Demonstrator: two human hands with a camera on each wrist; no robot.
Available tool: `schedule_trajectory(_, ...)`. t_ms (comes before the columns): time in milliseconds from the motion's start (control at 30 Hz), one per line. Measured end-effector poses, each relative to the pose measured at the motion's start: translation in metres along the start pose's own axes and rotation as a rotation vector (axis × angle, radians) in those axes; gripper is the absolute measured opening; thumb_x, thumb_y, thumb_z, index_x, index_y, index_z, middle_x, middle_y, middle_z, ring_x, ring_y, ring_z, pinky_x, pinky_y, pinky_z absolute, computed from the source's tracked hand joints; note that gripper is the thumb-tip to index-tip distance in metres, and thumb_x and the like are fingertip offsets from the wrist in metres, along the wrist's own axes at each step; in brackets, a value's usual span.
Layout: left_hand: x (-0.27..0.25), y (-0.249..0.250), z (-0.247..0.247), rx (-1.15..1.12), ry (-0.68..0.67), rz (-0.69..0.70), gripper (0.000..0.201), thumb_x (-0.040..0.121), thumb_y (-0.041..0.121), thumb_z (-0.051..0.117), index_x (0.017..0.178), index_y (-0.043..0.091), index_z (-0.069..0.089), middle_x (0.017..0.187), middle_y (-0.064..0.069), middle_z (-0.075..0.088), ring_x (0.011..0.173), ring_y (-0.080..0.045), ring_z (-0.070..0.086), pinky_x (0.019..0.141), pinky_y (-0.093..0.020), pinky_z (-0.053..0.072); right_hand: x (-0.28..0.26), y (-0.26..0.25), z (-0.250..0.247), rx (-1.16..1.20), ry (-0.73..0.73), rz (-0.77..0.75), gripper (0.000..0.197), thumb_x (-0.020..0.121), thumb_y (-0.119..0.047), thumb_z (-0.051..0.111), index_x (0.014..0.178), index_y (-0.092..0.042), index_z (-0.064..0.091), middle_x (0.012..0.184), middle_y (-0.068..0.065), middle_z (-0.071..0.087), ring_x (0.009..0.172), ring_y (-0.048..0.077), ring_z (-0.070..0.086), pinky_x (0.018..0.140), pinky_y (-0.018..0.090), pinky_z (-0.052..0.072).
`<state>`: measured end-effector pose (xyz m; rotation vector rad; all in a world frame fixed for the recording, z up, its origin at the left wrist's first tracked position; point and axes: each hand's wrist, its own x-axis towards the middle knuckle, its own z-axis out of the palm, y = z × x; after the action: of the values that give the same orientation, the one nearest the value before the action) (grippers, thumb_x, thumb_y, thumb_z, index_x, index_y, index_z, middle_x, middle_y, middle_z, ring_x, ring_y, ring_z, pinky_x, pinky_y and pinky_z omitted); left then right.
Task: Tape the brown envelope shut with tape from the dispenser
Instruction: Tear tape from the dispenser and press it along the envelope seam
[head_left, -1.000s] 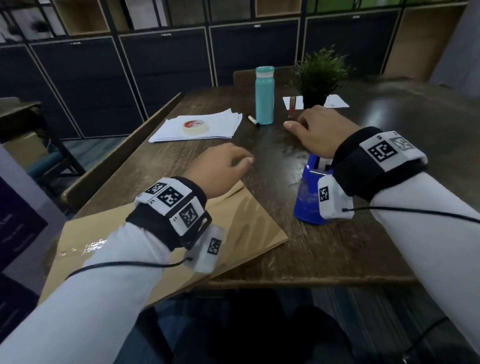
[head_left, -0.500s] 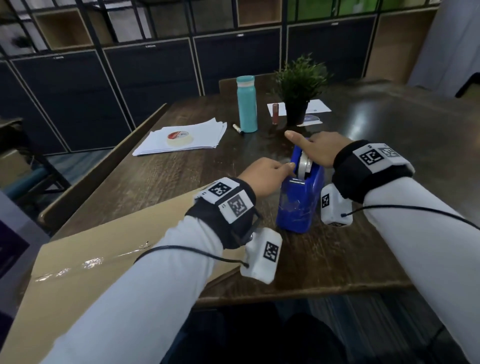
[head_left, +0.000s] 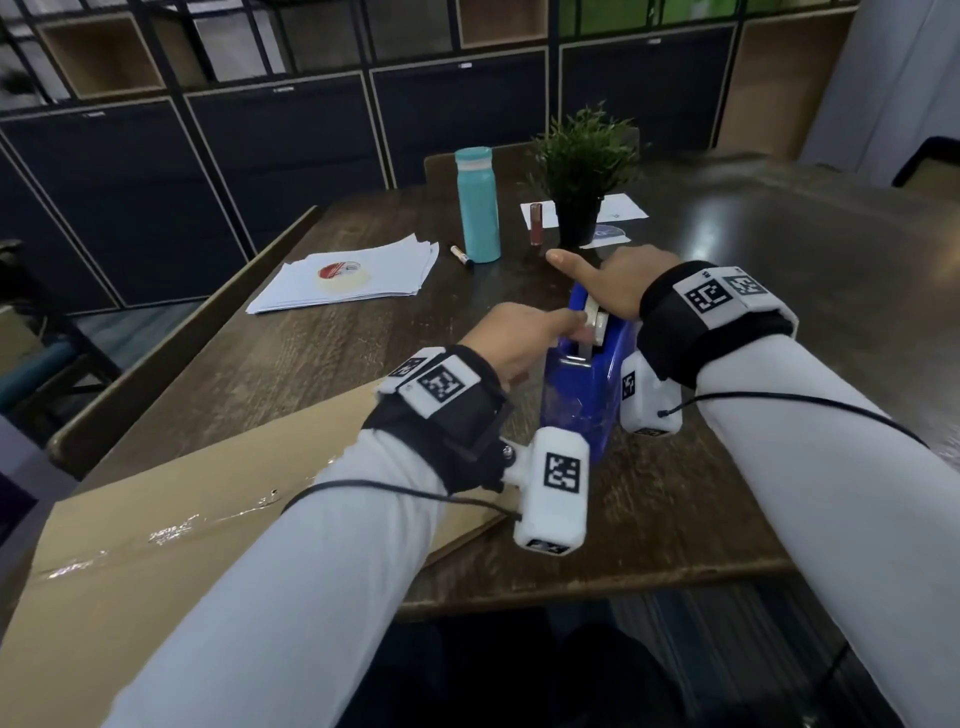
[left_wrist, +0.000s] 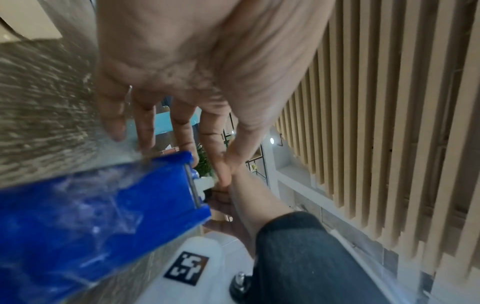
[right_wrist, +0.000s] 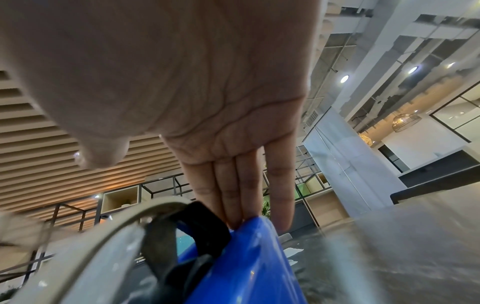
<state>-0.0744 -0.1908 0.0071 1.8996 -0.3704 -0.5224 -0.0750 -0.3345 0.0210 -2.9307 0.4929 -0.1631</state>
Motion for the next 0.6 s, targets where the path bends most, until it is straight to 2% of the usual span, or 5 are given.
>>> schedule_trajectory(67,-0.003,-0.008,-0.005,-0.005,0.001,-0.02,0.021,0.083,0.038,0.065,0.073,0.023,0.076,0.111,0.002,0.069,0.104,-0.019,0.057,0.085,-0.036,0.045,-0.001,-0.001,-0.003,0.01,-0.001,0.003,0.083,0.088,-0.073,0.01,0.06,-0.008,0.052,0.063,0.009,0.05,0.06,0.021,0.048,0.069,0.033,0.037)
schedule_trajectory(267,-0.017,-0.033,-0.007,-0.036,-0.066,-0.017,0.021,0.083,0.034,0.068,0.069,0.021,0.074,0.096,0.004,0.07,0.093,-0.013,0.055,0.088,-0.037,0.041,-0.007,-0.009,-0.009,-0.02,-0.021,0.008,0.081,0.09,-0.071,0.011,0.057,-0.008,0.049,0.061,0.008,0.046,0.055,0.019,0.043,0.069,0.032,0.035)
schedule_trajectory(400,-0.02,-0.039,-0.005,-0.099,-0.072,-0.018,0.021,0.085,0.034,0.068,0.075,0.017,0.076,0.106,-0.003,0.072,0.092,-0.015,0.057,0.083,-0.035,0.044,-0.007,-0.012,-0.012,-0.025,-0.024,0.019,0.08,0.09,-0.071,0.012,0.058,-0.008,0.047,0.06,0.008,0.046,0.055,0.019,0.042,0.07,0.032,0.037)
schedule_trajectory(533,-0.024,-0.04,-0.005,-0.203,-0.134,-0.026,0.014,0.086,0.02,0.066,0.075,0.014,0.071,0.08,0.005,0.071,0.06,0.001,0.064,0.053,-0.015,0.049,-0.006,-0.014,-0.011,-0.059,-0.033,0.029,0.081,0.088,-0.073,0.012,0.058,-0.007,0.048,0.061,0.009,0.047,0.055,0.019,0.043,0.07,0.033,0.037)
schedule_trajectory(600,-0.025,-0.044,-0.005,-0.184,-0.149,-0.005,0.015,0.088,0.019,0.064,0.076,0.014,0.07,0.083,0.009,0.071,0.058,0.005,0.064,0.051,-0.013,0.048,-0.006,-0.014,-0.01,-0.063,-0.033,0.03,0.081,0.088,-0.074,0.012,0.058,-0.007,0.049,0.061,0.009,0.046,0.055,0.019,0.043,0.069,0.033,0.037)
